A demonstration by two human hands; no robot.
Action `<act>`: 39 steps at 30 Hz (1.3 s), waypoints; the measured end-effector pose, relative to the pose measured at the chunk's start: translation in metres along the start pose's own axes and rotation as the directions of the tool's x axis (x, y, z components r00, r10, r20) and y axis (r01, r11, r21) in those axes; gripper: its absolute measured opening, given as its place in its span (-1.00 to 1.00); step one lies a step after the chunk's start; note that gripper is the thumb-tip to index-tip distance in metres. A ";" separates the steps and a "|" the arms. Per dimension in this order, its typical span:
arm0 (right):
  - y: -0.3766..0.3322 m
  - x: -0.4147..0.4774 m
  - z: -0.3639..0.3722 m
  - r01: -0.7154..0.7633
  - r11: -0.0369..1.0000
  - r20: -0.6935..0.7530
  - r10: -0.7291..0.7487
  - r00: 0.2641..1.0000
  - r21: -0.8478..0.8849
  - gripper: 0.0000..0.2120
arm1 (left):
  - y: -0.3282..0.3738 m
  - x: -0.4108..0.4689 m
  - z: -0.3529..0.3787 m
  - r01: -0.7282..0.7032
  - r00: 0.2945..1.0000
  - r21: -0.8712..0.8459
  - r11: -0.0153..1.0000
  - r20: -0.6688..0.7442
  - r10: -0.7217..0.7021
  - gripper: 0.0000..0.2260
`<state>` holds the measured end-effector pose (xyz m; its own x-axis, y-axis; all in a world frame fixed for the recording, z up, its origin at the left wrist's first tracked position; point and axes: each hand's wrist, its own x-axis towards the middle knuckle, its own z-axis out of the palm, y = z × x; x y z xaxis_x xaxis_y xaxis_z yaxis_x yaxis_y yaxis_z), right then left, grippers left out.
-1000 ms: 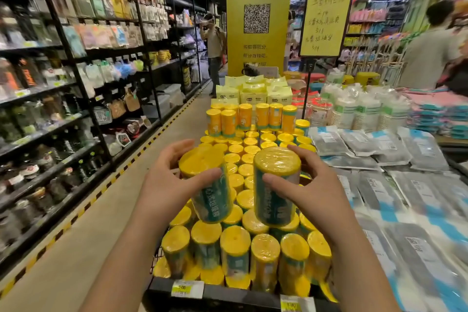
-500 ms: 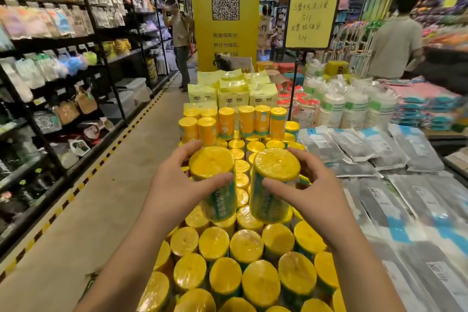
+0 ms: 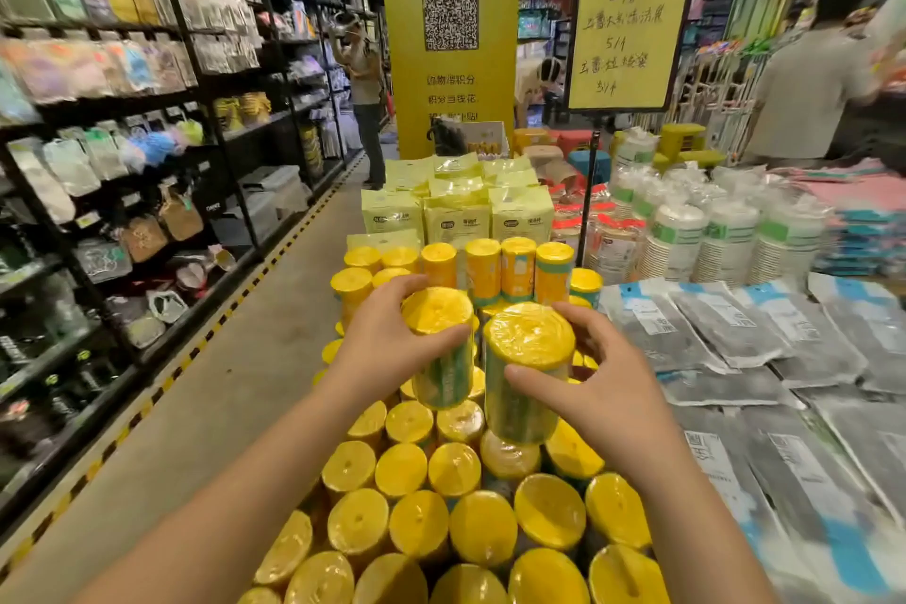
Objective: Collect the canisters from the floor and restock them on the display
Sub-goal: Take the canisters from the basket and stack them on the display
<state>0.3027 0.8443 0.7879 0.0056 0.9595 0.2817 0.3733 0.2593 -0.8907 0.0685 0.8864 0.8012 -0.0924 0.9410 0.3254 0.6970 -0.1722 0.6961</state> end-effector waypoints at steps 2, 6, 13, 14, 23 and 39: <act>0.007 0.014 0.000 0.005 1.000 0.013 -0.005 1.000 -0.013 -0.20 | -0.005 0.029 0.011 -0.009 1.000 0.054 0.999 0.010 0.008 -0.25; 0.021 0.037 0.000 0.006 1.000 0.018 -0.006 1.000 -0.028 -0.23 | -0.022 0.084 0.033 0.010 1.000 0.140 0.990 0.022 -0.014 -0.23; 0.044 0.056 -0.002 -0.022 0.999 0.009 0.022 1.000 0.032 -0.19 | -0.060 0.155 0.067 0.036 0.997 0.285 0.958 0.061 -0.056 -0.18; 0.047 0.057 -0.002 -0.022 0.999 0.008 0.022 1.000 0.036 -0.18 | -0.064 0.161 0.070 0.040 0.996 0.298 0.954 0.065 -0.062 -0.18; 0.060 0.056 -0.006 -0.099 0.992 0.016 0.098 0.995 0.080 -0.16 | -0.089 0.184 0.089 0.057 0.992 0.325 0.944 0.087 -0.089 -0.20; 0.072 0.146 0.040 -0.045 0.995 0.091 0.053 0.994 -0.085 -0.19 | -0.091 0.163 0.075 -0.095 0.995 0.439 0.894 0.065 0.073 -0.38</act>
<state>0.2928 1.0075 0.7507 -0.0595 0.9778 0.2007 0.4505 0.2058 -0.8687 0.0430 1.0768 0.7427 0.0054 0.9428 0.3334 0.9436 -0.1152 0.3105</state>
